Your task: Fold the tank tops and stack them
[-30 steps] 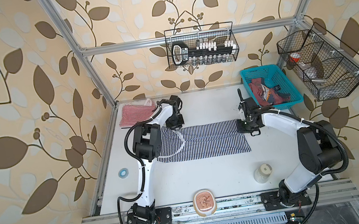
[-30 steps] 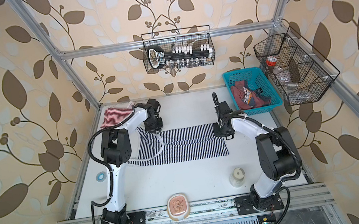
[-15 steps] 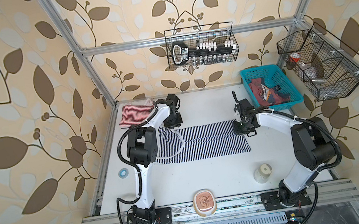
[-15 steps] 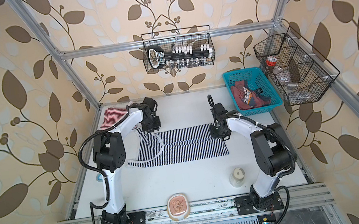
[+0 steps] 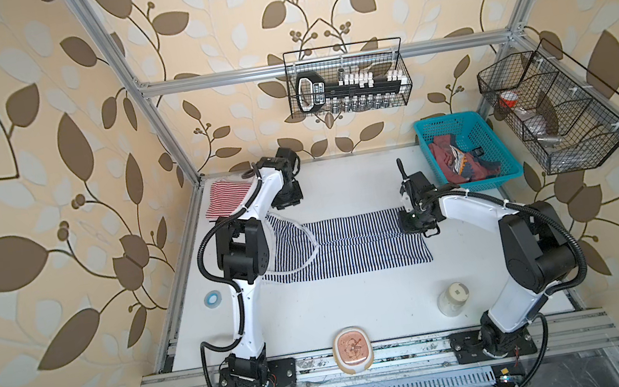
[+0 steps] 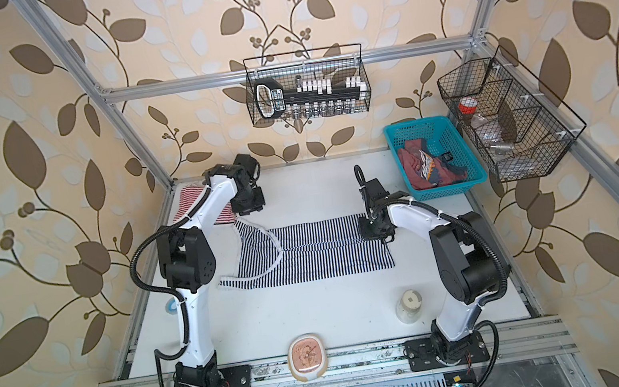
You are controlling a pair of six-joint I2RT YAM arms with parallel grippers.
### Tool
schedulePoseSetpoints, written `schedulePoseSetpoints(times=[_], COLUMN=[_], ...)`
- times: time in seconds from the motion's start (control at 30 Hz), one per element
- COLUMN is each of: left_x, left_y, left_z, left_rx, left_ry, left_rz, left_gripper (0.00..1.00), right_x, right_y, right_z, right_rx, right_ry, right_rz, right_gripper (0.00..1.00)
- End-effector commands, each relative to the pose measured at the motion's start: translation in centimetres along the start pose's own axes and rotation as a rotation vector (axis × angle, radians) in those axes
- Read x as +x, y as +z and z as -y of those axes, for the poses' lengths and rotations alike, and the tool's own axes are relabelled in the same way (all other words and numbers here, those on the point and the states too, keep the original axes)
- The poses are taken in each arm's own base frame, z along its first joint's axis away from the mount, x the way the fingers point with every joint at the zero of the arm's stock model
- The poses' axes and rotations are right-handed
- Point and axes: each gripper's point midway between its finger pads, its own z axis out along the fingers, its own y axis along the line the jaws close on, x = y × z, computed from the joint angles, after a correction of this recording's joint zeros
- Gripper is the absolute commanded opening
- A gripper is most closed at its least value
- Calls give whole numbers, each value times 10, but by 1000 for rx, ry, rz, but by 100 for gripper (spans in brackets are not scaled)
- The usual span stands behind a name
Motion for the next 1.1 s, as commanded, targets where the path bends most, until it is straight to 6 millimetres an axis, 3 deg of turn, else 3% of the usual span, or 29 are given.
schedulePoseSetpoints(times=[0.0, 0.27, 0.7, 1.07], left_x=[12, 14, -2, 12], left_y=[8, 46, 56, 85], left_z=[-47, -62, -55, -60], left_rx=[-185, -188, -121, -145], left_ry=[33, -3, -46, -48], left_rz=[-109, -176, -140, -210], left_gripper=[37, 39, 41, 41], right_x=[-10, -11, -10, -9], right_y=[-2, 0, 3, 6], right_z=[-7, -10, -11, -12], right_rx=[-20, -21, -15, -13], right_ry=[-9, -14, -15, -21], right_rz=[12, 4, -5, -19], right_gripper=[24, 24, 24, 24])
